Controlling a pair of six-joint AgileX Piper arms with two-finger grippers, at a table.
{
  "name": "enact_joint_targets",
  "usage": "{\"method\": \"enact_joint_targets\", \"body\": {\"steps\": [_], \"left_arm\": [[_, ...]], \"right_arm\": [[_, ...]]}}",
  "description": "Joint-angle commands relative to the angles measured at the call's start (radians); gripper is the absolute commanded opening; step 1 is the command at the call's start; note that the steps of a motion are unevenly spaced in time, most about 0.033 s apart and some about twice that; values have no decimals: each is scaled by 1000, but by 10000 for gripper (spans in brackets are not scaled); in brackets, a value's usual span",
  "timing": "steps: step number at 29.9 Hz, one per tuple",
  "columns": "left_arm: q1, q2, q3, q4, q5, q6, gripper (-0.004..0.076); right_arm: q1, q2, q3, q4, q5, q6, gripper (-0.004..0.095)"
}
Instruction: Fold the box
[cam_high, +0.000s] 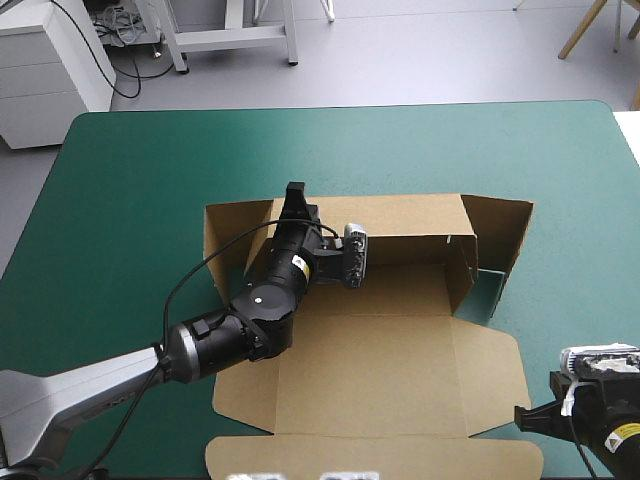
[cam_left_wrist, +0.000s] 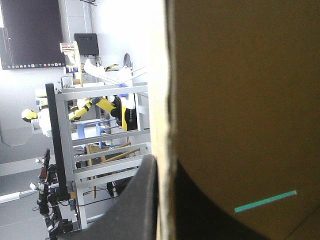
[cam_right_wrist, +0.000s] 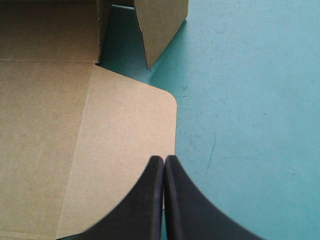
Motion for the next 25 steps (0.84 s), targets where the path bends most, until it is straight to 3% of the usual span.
{"method": "enact_joint_targets", "body": {"steps": [1, 17, 25], "left_arm": [[-12, -12, -8, -40, -47, -19, -10], [-12, -12, -8, -40, -54, -19, -10], [-12, -12, -8, -40, -54, -19, -10]], "right_arm": [[-8, 10, -23, 1, -57, -11, -19], [-8, 10, -23, 1, -57, -11, -7], [-8, 10, -23, 4, -57, -17, 219]]}}
